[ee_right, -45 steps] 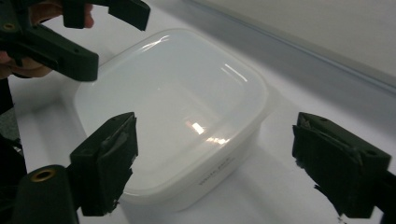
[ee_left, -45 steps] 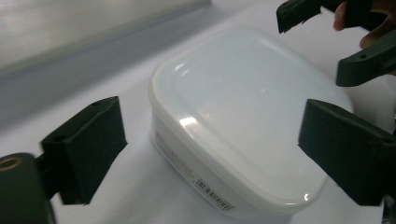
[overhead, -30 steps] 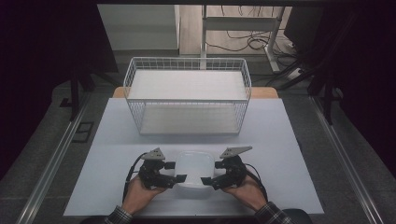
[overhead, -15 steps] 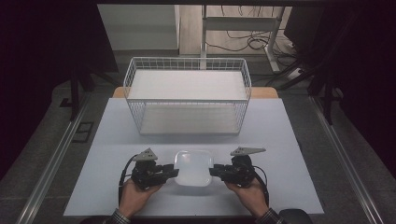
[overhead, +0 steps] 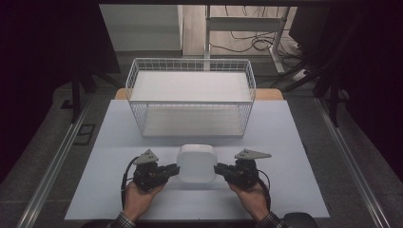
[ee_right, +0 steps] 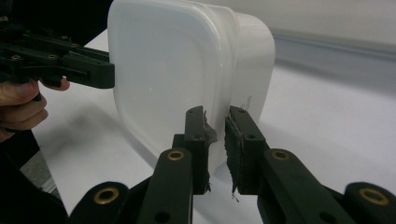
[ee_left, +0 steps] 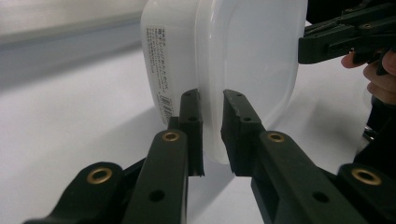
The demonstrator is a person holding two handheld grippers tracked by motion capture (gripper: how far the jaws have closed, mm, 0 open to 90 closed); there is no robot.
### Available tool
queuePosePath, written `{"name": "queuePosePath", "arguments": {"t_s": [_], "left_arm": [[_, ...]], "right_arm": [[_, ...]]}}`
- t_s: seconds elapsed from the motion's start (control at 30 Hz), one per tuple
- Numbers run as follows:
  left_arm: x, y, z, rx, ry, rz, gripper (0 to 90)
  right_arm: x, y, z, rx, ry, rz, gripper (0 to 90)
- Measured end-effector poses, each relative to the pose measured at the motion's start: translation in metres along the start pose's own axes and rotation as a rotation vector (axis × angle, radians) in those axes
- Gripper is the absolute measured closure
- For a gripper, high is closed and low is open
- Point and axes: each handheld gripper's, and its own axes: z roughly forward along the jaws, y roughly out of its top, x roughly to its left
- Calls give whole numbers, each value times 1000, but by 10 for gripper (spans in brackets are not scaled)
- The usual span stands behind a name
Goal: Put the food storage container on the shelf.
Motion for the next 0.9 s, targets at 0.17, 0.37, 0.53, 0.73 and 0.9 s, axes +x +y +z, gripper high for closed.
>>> {"name": "queuePosePath", "arguments": {"t_s": [0.17, 0.37, 0.53, 0.73, 0.9], "left_arm": [[2, 5, -1, -21, 20, 2, 793], [7, 15, 0, -43, 40, 5, 792], [15, 27, 7, -52, 59, 11, 792], [27, 41, 15, -59, 87, 6, 792], [36, 47, 19, -66, 100, -2, 791]], "right_arm": [[0, 7, 2, -20, -8, -30, 785], [-4, 19, 6, -36, -12, -56, 784], [-13, 32, 12, -47, -26, -67, 782], [-27, 48, 26, -55, -32, -60, 778], [-34, 55, 35, -55, -33, -53, 777]]}}
